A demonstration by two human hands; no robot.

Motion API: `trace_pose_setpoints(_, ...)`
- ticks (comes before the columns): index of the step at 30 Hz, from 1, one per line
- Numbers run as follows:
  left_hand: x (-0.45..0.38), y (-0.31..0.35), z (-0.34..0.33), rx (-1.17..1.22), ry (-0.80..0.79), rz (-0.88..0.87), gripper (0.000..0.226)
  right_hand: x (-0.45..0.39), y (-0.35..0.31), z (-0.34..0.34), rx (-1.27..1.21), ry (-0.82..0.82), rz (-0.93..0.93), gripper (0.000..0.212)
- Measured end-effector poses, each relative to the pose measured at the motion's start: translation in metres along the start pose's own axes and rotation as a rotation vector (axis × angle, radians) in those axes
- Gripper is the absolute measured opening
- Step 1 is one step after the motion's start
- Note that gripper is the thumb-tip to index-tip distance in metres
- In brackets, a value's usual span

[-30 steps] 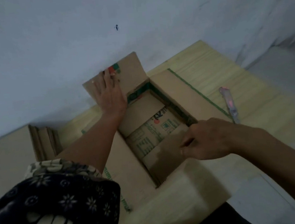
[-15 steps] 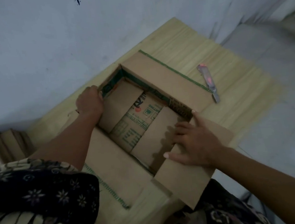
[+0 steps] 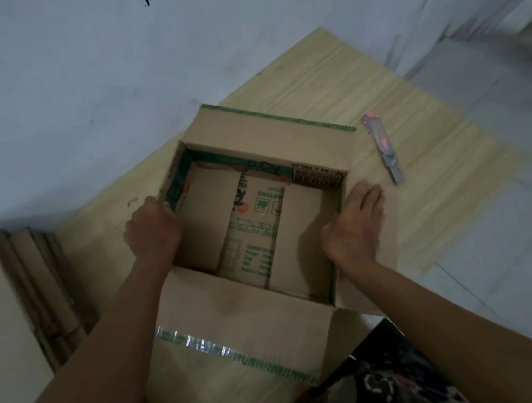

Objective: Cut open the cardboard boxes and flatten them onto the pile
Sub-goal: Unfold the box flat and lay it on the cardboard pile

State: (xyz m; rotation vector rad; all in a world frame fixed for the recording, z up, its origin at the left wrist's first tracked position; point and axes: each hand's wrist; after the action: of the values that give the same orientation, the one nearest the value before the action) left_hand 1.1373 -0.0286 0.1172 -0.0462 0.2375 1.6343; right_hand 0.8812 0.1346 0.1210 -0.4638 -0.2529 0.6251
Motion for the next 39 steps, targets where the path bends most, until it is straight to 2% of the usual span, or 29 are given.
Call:
trace_pose_setpoints(5, 0.008, -0.003, 0.003, 0.014, 0.006, 0.016, 0.028, -0.006, 0.0, -0.002, -0.259, -0.104, -0.079, 0.086)
trace_pose_setpoints(11, 0.014, 0.012, 0.009, 0.087, -0.028, 0.081, 0.027, -0.013, 0.001, 0.007, -0.384, -0.055, -0.105, 0.075)
trace_pose_setpoints(13, 0.023, 0.034, 0.011, 0.156, -0.062, 0.095, 0.048, -0.015, 0.004, 0.012, -0.447, -0.003, -0.065, 0.072)
trace_pose_setpoints(15, 0.036, 0.069, 0.021, 0.242, -0.018, 0.101, 0.076, -0.018, 0.005, 0.018, -0.501, 0.05, 0.008, 0.072)
trace_pose_setpoints(17, 0.048, 0.11, 0.039, 0.354, -0.052, 0.119, 0.092, -0.021, 0.003, 0.022, -0.56, 0.095, 0.097, 0.074)
trace_pose_setpoints(19, 0.053, 0.151, 0.06, 0.644, -0.236, 0.273, 0.101, -0.023, -0.001, 0.028, -0.616, 0.134, 0.201, 0.075)
trace_pose_setpoints(21, 0.051, 0.185, 0.086, 1.056, -0.452, 0.596, 0.109, -0.023, -0.006, 0.033, -0.657, 0.18, 0.351, 0.077)
trace_pose_setpoints(22, 0.048, 0.198, 0.097, 1.221, -0.507, 0.73, 0.108, -0.024, -0.007, 0.035, -0.669, 0.198, 0.425, 0.078)
trace_pose_setpoints(24, 0.04, 0.213, 0.111, 1.434, -0.461, 0.898, 0.092, -0.026, -0.011, 0.042, -0.675, 0.208, 0.511, 0.078)
trace_pose_setpoints(27, 0.034, 0.223, 0.122, 1.501, -0.316, 1.012, 0.071, -0.037, -0.014, 0.059, -0.643, 0.25, 0.622, 0.074)
trace_pose_setpoints(30, 0.033, 0.223, 0.126, 1.571, -0.228, 1.008, 0.05, -0.054, -0.011, 0.088, -0.592, 0.325, 0.755, 0.06)
trace_pose_setpoints(32, 0.036, 0.221, 0.137, 1.659, -0.209, 0.959, 0.04, -0.072, -0.017, 0.113, -0.657, 0.406, 0.755, 0.046)
trace_pose_setpoints(35, 0.038, 0.214, 0.154, 1.774, -0.219, 0.848, 0.06, -0.1, -0.039, 0.149, -0.686, 0.454, 0.698, 0.039)
trace_pose_setpoints(37, 0.039, 0.21, 0.164, 1.846, -0.278, 0.741, 0.065, -0.111, -0.054, 0.171, -0.64, 0.27, 0.668, 0.046)
trace_pose_setpoints(39, 0.042, 0.207, 0.171, 1.863, -0.301, 0.69, 0.057, -0.114, -0.06, 0.187, -0.555, 0.028, 0.639, 0.051)
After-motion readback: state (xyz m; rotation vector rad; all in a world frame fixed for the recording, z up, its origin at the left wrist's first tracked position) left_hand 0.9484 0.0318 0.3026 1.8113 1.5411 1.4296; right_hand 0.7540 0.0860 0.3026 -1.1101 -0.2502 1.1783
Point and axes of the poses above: each hand's wrist, its own x-axis away from the middle knuckle, its own z-axis out of the back of the hand, y = z × x, and after that the axes turned 11 degrees about y, right-handed
